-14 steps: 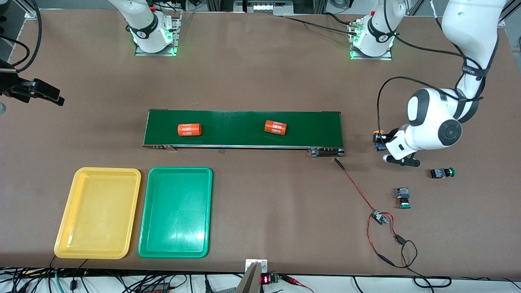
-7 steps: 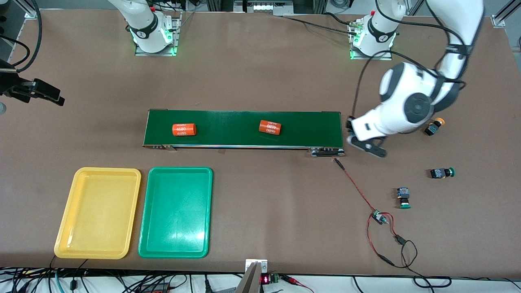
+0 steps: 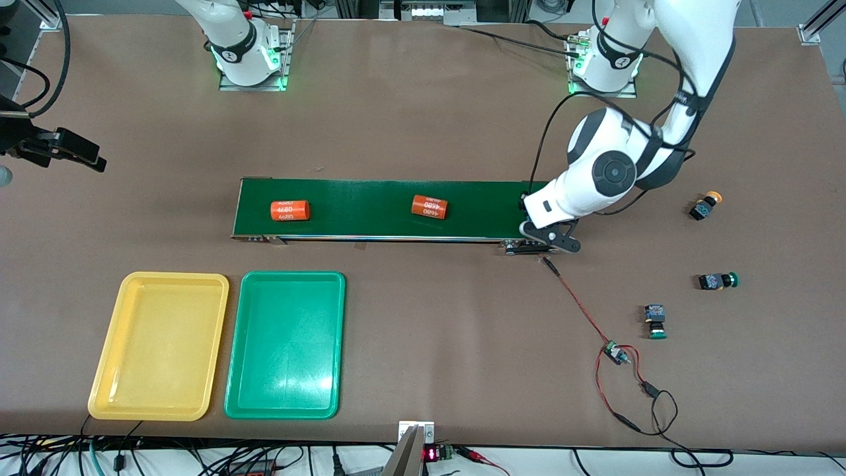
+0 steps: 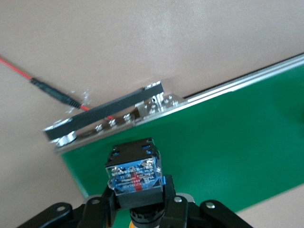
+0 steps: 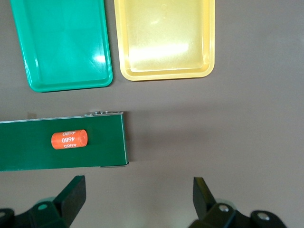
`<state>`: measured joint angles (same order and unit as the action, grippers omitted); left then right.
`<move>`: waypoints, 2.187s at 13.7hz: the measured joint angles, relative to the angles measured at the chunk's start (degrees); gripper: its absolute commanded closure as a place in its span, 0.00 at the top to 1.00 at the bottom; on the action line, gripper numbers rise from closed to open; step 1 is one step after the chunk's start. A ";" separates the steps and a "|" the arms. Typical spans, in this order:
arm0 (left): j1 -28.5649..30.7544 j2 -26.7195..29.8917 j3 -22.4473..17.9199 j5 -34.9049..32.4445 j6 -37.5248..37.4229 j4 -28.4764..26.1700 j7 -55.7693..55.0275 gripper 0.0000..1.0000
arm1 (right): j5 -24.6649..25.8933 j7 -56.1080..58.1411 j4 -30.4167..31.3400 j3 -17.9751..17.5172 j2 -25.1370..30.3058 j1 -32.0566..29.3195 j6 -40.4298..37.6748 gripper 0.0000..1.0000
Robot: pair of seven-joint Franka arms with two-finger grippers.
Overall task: Sort buttons by color to trays
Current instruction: 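Carry the yellow-cap button onto the conveyor belt and release it, then reach the left gripper to the green-cap push button and grasp it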
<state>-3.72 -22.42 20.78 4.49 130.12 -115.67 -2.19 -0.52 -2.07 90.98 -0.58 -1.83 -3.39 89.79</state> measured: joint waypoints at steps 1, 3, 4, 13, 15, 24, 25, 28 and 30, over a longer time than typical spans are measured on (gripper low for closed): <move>-0.08 -0.99 -0.03 0.00 0.87 0.01 -0.09 0.00 | 0.00 0.00 0.00 -0.01 0.00 0.01 0.00 1.00; -0.08 -1.64 -0.04 0.00 1.04 -0.01 -0.48 0.00 | 0.00 0.00 0.00 -0.01 0.00 0.01 0.00 1.00; -0.10 -1.65 -0.04 0.00 1.01 -0.03 -0.76 0.00 | 0.00 0.00 0.00 0.00 0.00 0.01 0.00 1.00; -1.11 -1.67 0.06 0.00 -0.21 -0.55 -2.34 0.04 | -0.07 -0.01 0.00 -0.07 0.00 0.04 0.00 1.00; -1.21 -1.67 0.09 0.00 -0.74 -0.56 -2.85 0.24 | -0.07 0.00 0.00 -0.06 0.00 0.01 0.00 1.00; 2.65 5.90 -0.77 -0.03 -3.89 1.21 -3.00 1.00 | -0.07 -0.01 0.00 0.04 0.00 -0.06 0.01 1.00; 4.65 7.54 -1.05 -0.03 -4.52 1.37 -3.00 1.00 | -0.07 -0.01 0.00 0.07 -0.01 -0.08 0.01 1.00; 10.80 7.29 -3.46 -0.04 -4.81 1.19 -2.77 1.00 | -0.07 -0.01 0.00 0.12 -0.01 -0.10 0.01 1.00; 12.88 4.36 -6.03 -0.04 -3.91 1.80 -2.69 1.00 | -0.07 0.00 0.00 0.12 -0.08 -0.11 0.00 1.00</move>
<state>9.15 -18.06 14.75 4.45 126.20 -113.87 -4.88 -0.59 -2.07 90.98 -0.46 -1.91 -3.50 89.79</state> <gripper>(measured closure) 0.000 0.000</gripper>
